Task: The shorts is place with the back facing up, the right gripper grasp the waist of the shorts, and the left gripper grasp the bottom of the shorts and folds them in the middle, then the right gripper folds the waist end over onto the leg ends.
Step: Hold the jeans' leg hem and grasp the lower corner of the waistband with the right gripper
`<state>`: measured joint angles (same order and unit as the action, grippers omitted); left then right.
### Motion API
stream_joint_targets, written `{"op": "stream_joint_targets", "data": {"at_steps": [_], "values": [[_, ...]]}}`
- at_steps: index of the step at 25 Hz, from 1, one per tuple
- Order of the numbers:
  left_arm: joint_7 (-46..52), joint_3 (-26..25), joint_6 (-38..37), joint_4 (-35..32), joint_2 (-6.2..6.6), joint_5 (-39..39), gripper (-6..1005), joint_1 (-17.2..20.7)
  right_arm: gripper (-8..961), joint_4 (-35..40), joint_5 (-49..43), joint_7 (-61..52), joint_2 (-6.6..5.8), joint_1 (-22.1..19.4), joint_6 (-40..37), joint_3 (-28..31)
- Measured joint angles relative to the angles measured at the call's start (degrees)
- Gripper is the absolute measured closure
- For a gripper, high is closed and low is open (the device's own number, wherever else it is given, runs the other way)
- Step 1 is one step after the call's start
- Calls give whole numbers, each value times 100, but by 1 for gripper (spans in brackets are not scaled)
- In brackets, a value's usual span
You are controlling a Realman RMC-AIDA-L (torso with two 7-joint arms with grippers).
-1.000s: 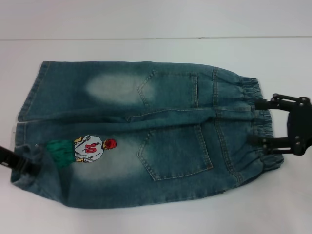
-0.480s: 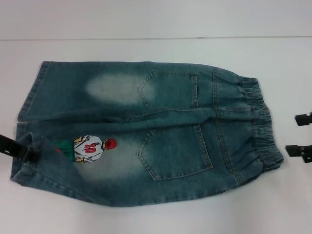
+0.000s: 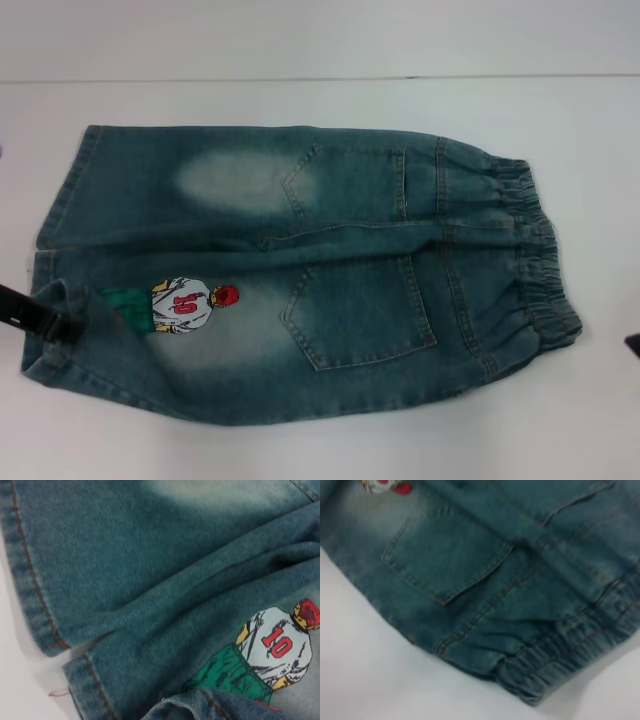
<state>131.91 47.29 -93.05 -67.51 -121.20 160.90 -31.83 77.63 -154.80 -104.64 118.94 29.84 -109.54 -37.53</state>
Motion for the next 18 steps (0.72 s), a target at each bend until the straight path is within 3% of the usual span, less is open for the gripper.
{"op": "stream_joint_targets", "data": {"at_steps": [6, 18], "values": [[-33, 17, 18, 3, 0, 6, 964, 75, 43, -402, -80, -229, 71, -9, 280, -472], [-66, 8, -28, -34, 12, 50, 964, 109, 52, -1178, 29, -197, 81, 28, 976, -606]]}}
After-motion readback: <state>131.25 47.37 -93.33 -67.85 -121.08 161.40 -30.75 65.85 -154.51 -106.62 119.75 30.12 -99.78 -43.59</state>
